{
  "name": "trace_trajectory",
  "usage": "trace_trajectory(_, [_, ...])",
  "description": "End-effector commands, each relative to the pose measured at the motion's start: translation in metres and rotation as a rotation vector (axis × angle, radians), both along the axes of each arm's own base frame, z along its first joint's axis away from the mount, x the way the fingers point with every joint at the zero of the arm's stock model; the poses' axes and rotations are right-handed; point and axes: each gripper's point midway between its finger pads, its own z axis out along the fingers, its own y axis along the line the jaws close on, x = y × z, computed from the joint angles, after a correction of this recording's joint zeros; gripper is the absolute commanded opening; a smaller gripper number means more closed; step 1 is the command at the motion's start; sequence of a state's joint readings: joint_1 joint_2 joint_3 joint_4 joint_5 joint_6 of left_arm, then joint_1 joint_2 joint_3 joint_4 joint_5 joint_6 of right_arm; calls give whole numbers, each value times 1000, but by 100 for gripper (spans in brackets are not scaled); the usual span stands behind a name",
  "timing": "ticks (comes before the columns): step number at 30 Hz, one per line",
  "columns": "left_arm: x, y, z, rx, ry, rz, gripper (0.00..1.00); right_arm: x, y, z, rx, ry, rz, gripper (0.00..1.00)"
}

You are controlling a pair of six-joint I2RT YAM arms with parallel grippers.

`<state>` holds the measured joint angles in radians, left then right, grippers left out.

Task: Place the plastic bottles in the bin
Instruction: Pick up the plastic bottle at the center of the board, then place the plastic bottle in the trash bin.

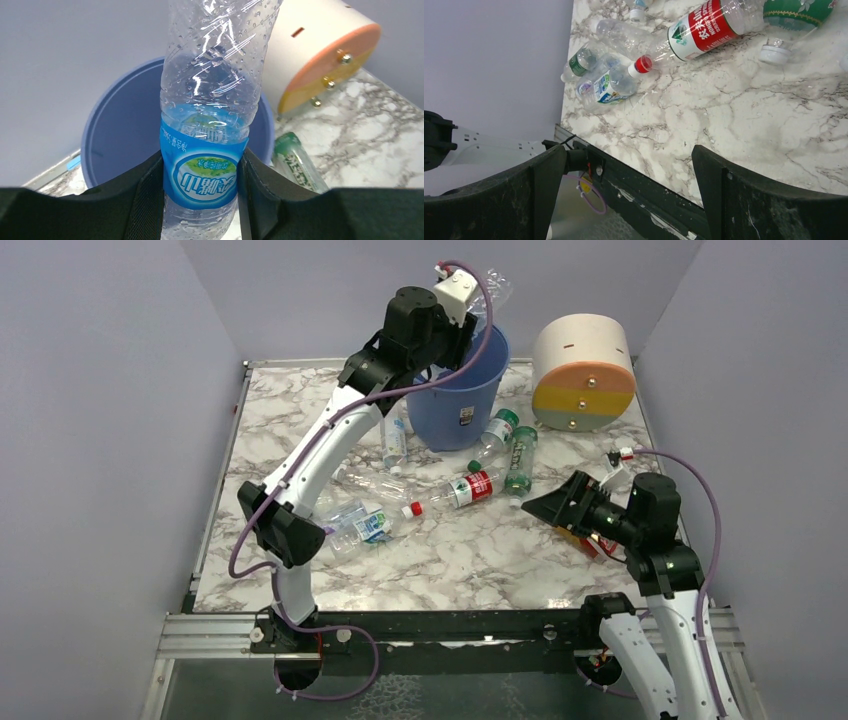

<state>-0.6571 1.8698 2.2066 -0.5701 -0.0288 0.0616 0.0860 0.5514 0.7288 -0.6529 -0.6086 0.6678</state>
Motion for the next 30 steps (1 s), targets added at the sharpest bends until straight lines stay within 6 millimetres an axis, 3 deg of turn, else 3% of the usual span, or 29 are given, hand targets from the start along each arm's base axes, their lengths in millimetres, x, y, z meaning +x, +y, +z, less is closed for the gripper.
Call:
trace_trajectory(1, [32,12,28,-81,-149,55,45,-6,5,0,10,-10,46,100])
trace_trajectory(5, [57,19,22,-122,-169,64,44,-7,5,-3,9,-5,52,100])
trace_trajectory(11, [82,22,-3,-141,-171,67,44,-9,5,-7,9,5,55,100])
trace_trajectory(23, [95,27,-44,-164,-159,50,45,-8,8,-10,19,13,72,100])
trace_trajectory(30, [95,30,-49,-154,-142,63,63,-9,10,-13,25,20,84,100])
